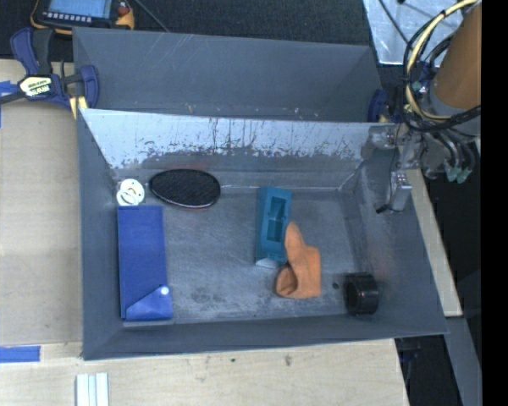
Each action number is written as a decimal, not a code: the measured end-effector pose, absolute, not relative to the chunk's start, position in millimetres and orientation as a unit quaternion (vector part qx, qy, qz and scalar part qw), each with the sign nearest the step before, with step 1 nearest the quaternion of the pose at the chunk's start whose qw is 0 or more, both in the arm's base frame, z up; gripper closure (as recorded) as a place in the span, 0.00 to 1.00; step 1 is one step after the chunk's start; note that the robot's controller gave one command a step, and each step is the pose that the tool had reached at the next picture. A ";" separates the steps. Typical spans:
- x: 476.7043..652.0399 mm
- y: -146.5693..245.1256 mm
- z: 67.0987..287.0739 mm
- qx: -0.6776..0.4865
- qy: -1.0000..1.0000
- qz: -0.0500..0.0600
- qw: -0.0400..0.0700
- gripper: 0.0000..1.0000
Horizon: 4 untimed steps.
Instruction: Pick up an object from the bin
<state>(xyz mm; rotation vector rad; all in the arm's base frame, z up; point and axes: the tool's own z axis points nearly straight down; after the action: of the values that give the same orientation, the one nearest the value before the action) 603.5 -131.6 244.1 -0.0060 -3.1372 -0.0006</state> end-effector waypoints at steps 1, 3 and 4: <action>605.0 -130.9 249.3 -0.001 -1.000 0.000 -0.002 0.00; 572.0 -116.4 169.6 -0.025 -1.000 -0.001 0.002 0.00; 527.3 -110.3 136.6 -0.072 -0.997 0.000 -0.004 0.00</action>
Offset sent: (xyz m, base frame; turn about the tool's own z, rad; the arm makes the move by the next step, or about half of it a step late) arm -0.0423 0.0166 -0.0694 0.0555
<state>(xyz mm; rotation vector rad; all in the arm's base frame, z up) 527.3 -110.3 136.6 -0.2267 -3.1409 0.0010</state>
